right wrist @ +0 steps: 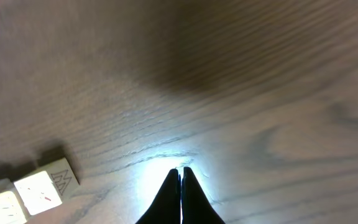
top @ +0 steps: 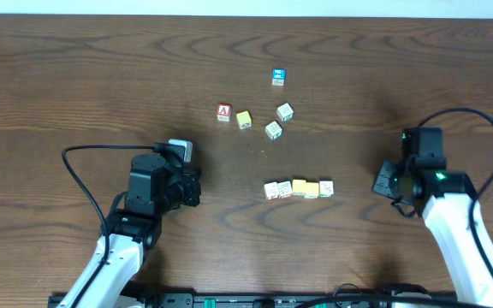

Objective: Lift 5 blocks

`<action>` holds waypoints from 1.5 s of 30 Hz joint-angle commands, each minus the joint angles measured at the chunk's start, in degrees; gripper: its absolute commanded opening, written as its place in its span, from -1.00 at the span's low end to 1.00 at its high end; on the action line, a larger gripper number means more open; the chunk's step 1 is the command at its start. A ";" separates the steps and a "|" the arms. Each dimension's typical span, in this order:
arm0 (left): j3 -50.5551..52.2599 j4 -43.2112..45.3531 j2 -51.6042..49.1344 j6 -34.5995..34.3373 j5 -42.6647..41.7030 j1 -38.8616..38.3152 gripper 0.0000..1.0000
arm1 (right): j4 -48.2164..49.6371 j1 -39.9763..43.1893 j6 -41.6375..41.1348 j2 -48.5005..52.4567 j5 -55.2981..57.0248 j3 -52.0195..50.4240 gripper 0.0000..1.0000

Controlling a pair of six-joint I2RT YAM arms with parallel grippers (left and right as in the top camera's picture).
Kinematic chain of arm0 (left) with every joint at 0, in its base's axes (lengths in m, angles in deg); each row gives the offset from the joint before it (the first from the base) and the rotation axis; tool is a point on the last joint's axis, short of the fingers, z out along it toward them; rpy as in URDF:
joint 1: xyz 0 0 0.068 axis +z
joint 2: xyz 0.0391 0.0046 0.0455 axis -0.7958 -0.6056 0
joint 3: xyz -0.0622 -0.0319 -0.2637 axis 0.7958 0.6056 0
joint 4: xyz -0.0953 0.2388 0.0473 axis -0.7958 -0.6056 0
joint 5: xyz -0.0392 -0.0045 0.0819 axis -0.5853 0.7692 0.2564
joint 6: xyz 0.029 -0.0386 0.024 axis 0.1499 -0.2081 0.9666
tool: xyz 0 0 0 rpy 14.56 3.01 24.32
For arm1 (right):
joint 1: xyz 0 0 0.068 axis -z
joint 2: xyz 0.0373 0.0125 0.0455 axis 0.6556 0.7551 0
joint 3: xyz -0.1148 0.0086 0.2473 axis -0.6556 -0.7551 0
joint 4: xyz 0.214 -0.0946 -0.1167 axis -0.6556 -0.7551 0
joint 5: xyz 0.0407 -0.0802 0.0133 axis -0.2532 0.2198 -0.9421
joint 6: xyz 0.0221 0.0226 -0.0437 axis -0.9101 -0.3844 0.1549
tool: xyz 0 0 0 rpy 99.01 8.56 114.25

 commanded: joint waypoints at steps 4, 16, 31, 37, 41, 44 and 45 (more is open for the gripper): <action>-1.33 0.22 -0.28 -3.65 -1.92 -0.20 -0.86 | 2.25 0.24 5.25 7.72 -6.82 -0.42 -0.97; -1.33 3.93 -4.63 -4.87 -4.55 -7.30 -0.85 | 6.08 -1.90 12.87 15.54 -14.71 -0.42 -0.98; -1.36 12.44 -18.84 -13.70 -4.63 -8.72 -0.86 | 7.56 -9.79 13.20 15.61 -14.84 -0.42 -0.97; -1.36 12.46 -18.93 -15.02 -4.92 -8.72 -0.86 | 8.22 -10.21 12.59 15.63 -14.80 -0.42 -0.97; -1.36 12.52 -18.93 -14.99 -5.07 -8.72 -0.85 | 8.15 -10.21 12.61 15.63 -14.84 -0.44 -0.97; -1.36 12.48 -18.93 -15.04 -5.07 -8.72 -0.86 | 8.50 -10.23 12.59 15.63 -14.80 -0.63 -0.97; -1.33 12.48 -18.93 -15.23 -5.07 -8.72 -0.86 | 8.63 -10.23 12.59 15.63 -14.80 -0.70 -0.98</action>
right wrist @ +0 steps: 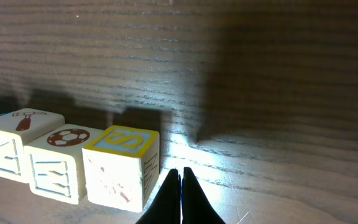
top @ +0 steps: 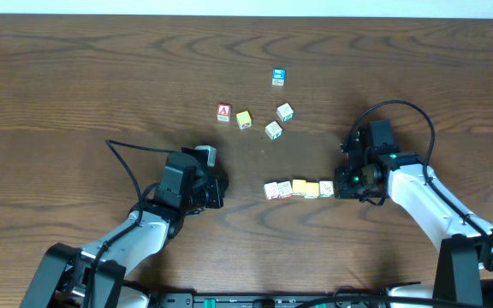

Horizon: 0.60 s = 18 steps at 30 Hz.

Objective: Lift 5 blocks

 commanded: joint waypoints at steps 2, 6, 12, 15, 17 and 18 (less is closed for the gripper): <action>-1.16 0.13 -0.22 -0.96 -0.79 -0.22 -0.85 | 0.57 -0.57 0.11 0.28 -0.22 -0.52 -0.97; -1.16 0.13 -0.22 -1.36 -0.79 -0.24 -0.85 | 1.27 -0.57 -0.33 0.28 -0.24 -0.52 -0.97; -1.16 0.13 -0.22 -1.79 -0.79 -0.24 -0.86 | 1.90 -1.14 -0.55 0.28 -0.48 -0.52 -0.97; -1.16 0.13 -0.22 -1.79 -0.79 -0.24 -0.86 | 2.45 -2.14 -0.72 0.28 -0.44 -0.52 -0.97; -1.16 0.13 -0.22 -1.79 -0.79 -0.22 -0.86 | 2.73 -2.56 -0.76 0.28 -0.44 -0.52 -0.98; -1.16 0.13 -0.22 -1.79 -0.79 -0.24 -0.86 | 2.89 -2.71 -0.94 0.28 -0.44 -0.52 -0.97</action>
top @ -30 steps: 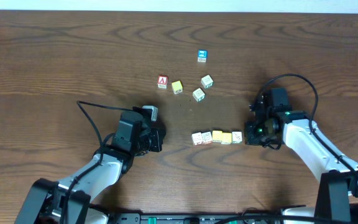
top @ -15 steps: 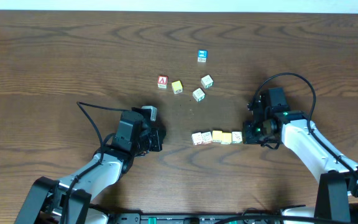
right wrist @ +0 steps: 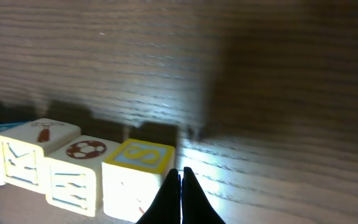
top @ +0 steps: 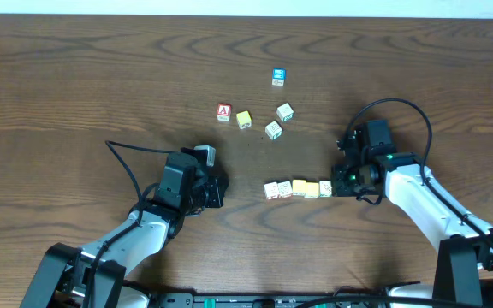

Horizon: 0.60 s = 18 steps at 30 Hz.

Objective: Lift 5 blocks

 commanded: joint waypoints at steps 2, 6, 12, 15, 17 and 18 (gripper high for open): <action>-1.16 0.13 -0.22 -0.28 -0.79 -0.22 -0.86 | 0.52 -1.25 -1.31 0.28 -0.35 -0.46 -0.97; -1.14 0.13 -0.22 -0.28 -0.76 -0.22 -0.85 | 0.57 -1.60 -1.92 0.28 -0.37 -0.46 -0.97; -1.16 0.13 -0.22 -0.28 -0.79 -0.24 -0.86 | 0.57 -2.69 -2.78 0.28 -0.37 -0.46 -0.97; -1.14 0.11 -0.22 -0.26 -0.76 -0.22 -0.85 | 0.52 -3.48 -2.80 0.28 -0.11 -0.46 -0.97; -1.14 0.09 -0.22 -0.26 -0.76 -0.22 -0.86 | 0.35 -3.76 -3.39 0.28 1.05 -0.46 -0.97; -1.14 0.07 -0.22 -0.28 -0.79 -0.22 -0.86 | 0.22 -3.74 -4.15 0.28 2.10 -0.46 -0.97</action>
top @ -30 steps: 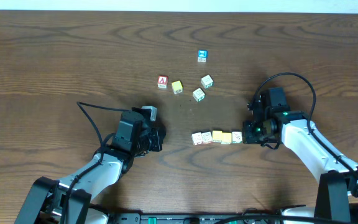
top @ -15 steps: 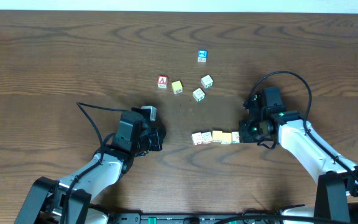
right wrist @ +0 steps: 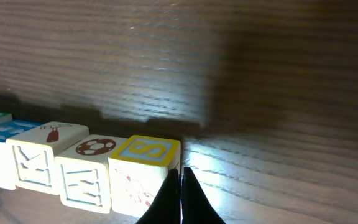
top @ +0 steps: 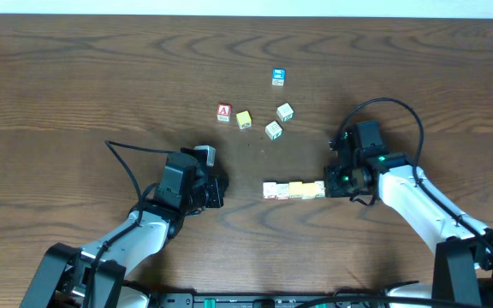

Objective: Lift 5 blocks

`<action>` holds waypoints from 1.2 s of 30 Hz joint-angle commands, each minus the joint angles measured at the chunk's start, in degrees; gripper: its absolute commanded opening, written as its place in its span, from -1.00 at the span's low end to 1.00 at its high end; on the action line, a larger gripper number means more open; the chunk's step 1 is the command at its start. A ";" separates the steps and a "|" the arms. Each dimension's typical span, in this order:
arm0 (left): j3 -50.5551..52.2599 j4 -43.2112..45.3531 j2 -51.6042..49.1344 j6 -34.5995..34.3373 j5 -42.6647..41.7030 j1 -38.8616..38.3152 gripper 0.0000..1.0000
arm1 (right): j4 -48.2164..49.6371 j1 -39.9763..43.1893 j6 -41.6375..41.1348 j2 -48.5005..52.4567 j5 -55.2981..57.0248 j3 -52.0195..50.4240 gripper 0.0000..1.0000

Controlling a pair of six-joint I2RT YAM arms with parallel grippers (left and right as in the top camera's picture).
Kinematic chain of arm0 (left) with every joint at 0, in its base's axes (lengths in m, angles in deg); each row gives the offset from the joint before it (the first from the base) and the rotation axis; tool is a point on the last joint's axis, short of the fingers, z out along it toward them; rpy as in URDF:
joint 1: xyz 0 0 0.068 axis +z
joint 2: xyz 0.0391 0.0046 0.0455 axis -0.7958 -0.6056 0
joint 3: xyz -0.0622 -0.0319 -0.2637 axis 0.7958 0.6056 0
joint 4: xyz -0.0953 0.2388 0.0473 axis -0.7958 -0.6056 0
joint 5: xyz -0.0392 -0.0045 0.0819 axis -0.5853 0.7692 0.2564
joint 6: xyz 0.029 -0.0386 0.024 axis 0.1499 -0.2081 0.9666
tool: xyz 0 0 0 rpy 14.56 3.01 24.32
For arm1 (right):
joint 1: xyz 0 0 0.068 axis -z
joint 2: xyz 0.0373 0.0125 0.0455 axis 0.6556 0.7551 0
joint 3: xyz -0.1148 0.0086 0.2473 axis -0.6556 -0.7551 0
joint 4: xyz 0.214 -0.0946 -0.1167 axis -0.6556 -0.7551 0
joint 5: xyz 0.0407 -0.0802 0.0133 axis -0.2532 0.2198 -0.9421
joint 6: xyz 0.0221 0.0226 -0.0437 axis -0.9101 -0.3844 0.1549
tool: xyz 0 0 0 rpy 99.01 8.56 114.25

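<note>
A row of several blocks (top: 294, 189) lies end to end on the table in front of centre. In the right wrist view its right end is a yellow-topped S block (right wrist: 143, 167), then a football block (right wrist: 87, 172) and a hammer block (right wrist: 45, 157). My right gripper (right wrist: 180, 173) is shut with nothing between its fingers, its tips against the S block's right face. In the overhead view the right gripper (top: 334, 180) sits at the row's right end. My left gripper (top: 218, 190) rests left of the row, a gap away; its jaws are too dark to read.
Loose blocks lie farther back: a red A block (top: 223, 112), a yellow one (top: 244, 119), two pale ones (top: 284, 111) (top: 273, 129) and a blue one (top: 278, 77). The left arm's cable (top: 135, 154) loops over the table on the left.
My right gripper has moved a little left and now touches the S block's right face. The row's right end sits slightly farther left. The left arm has not moved.
At first both arms were back, the right gripper shut well to the right of the row. Then both had come in, the left near the row's left end, the right just off the S block. The right has closed the gap and now touches it.
</note>
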 commanded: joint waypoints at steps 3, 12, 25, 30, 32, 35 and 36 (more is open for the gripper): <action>-1.14 0.07 -0.22 -0.13 -0.79 -0.22 -0.85 | -0.52 -0.57 -2.38 0.28 2.73 -0.46 -0.97; -1.14 0.07 -0.22 -0.13 -0.79 -0.22 -0.86 | -1.11 -0.61 -2.36 0.28 3.17 -0.48 -0.97; -1.14 0.07 -0.22 -0.13 -0.81 -0.22 -0.85 | -1.33 -0.63 -2.14 0.28 -1.55 -0.48 -0.98; -1.14 0.04 -0.22 -0.13 -0.81 -0.24 -0.86 | -1.31 -0.63 -2.16 0.28 -1.92 -0.48 -0.98; -1.14 0.04 -0.22 -0.13 -0.81 -0.22 -0.86 | -1.36 -0.63 -2.16 0.28 -2.01 -0.48 -0.97; -1.14 0.04 -0.22 -0.13 -0.79 -0.22 -0.85 | -1.62 -0.63 -2.21 0.28 -2.03 -0.48 -0.98; -1.14 0.07 -0.22 -0.13 -0.79 -0.24 -0.86 | -1.77 -0.63 -2.21 0.28 -2.03 -0.48 -0.97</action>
